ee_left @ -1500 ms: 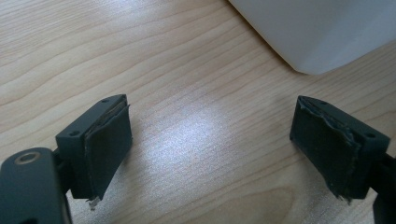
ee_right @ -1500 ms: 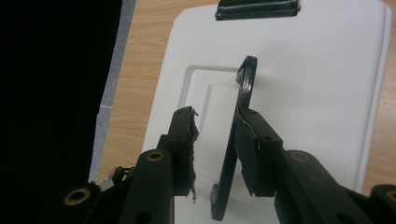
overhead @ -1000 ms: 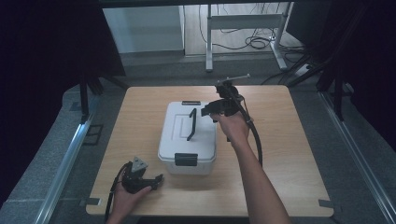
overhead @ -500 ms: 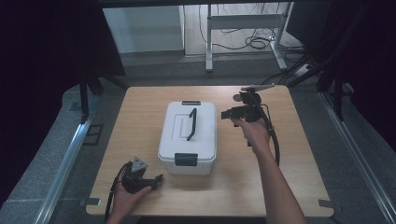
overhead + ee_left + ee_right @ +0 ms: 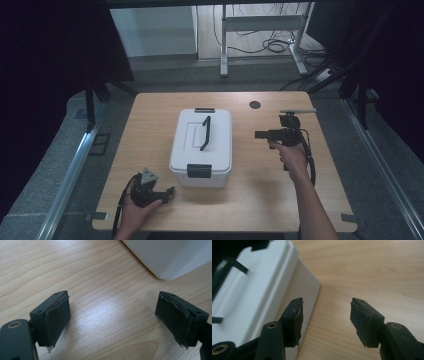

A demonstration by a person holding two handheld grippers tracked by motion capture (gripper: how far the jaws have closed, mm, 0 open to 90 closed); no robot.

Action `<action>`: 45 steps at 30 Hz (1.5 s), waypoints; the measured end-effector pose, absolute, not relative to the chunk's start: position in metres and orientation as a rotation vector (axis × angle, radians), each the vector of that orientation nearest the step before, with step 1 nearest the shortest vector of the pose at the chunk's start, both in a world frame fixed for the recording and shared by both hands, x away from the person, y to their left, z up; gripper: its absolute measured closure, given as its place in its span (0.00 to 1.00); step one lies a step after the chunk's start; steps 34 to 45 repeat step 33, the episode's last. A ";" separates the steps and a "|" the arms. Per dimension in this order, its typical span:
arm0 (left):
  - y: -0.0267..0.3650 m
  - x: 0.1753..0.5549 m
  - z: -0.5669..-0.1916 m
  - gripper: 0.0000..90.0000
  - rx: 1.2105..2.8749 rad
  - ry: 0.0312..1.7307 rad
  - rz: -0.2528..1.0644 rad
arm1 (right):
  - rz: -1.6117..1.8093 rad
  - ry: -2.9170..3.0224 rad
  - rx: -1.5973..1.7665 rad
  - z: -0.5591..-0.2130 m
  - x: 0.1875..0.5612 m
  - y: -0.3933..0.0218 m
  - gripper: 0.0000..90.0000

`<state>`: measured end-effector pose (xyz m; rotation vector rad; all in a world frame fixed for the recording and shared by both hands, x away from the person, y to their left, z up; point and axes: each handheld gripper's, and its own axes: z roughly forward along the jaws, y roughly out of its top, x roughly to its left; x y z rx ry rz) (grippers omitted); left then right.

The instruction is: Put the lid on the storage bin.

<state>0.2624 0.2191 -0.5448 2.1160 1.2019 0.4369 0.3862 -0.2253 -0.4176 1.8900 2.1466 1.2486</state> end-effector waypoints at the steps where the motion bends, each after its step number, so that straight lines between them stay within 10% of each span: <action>1: 0.219 0.262 -0.545 0.14 2.115 1.202 0.437 | 1.236 2.143 1.896 -0.420 0.385 -0.228 0.48; 45: 0.219 0.264 -0.545 0.14 2.120 1.198 0.437 | 1.144 2.166 1.982 -0.479 0.373 -0.261 0.44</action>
